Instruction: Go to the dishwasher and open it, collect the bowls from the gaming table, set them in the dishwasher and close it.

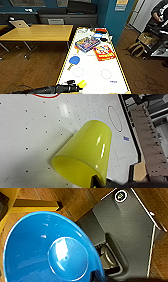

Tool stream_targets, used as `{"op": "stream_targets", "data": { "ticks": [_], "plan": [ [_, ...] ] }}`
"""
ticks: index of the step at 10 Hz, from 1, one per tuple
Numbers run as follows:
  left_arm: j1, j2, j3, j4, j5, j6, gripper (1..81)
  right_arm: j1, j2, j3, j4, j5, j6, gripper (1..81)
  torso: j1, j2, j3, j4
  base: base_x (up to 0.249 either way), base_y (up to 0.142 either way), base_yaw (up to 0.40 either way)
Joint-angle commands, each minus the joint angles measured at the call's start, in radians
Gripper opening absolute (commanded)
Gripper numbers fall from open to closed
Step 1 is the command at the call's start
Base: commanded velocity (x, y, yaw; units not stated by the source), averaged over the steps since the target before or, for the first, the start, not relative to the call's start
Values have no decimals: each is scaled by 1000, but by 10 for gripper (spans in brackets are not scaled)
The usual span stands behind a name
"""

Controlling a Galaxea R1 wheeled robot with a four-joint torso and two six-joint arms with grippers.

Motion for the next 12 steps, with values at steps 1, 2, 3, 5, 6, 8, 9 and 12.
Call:
{"op": "stream_targets", "data": {
  "ticks": [1, 2, 3, 5, 6, 8, 9, 12],
  "plan": [
    [-292, -108, 224, -107, 181, -24, 10, 41, -40, 29, -18, -41, 0, 10, 0, 0, 0, 0, 0, 0, 0],
    [-331, -114, 247, -136, 203, -26, 10, 43, -40, 32, -18, -42, -1, 10, 0, 0, 0, 0, 0, 0, 0],
    [-355, -122, 259, -153, 212, -24, 10, 41, -41, 34, -18, -42, -3, 10, 0, 0, 0, 0, 0, 0, 0],
    [-392, -166, 317, -173, 220, -26, 10, 41, -46, 38, -18, -42, -4, 10, 0, 0, 0, 0, 0, 0, 0],
    [-414, -197, 345, -184, 220, -26, 10, 41, -46, 40, -18, -42, -4, 10, 0, 0, 0, 0, 0, 0, 0],
    [-423, -278, 386, -186, 242, -24, 10, 37, -47, 46, -18, -41, -6, 10, 0, 0, 0, 0, 0, 0, 0],
    [-414, -333, 429, -181, 255, -18, 10, 29, -52, 49, -20, -39, -9, 10, 0, 0, -1, 0, 0, 0, 0],
    [-354, -496, 560, -126, 253, 16, 10, 6, -59, 54, -20, -27, -9, 10, 0, 0, -1, 0, 0, 0, 0]
  ]
}}
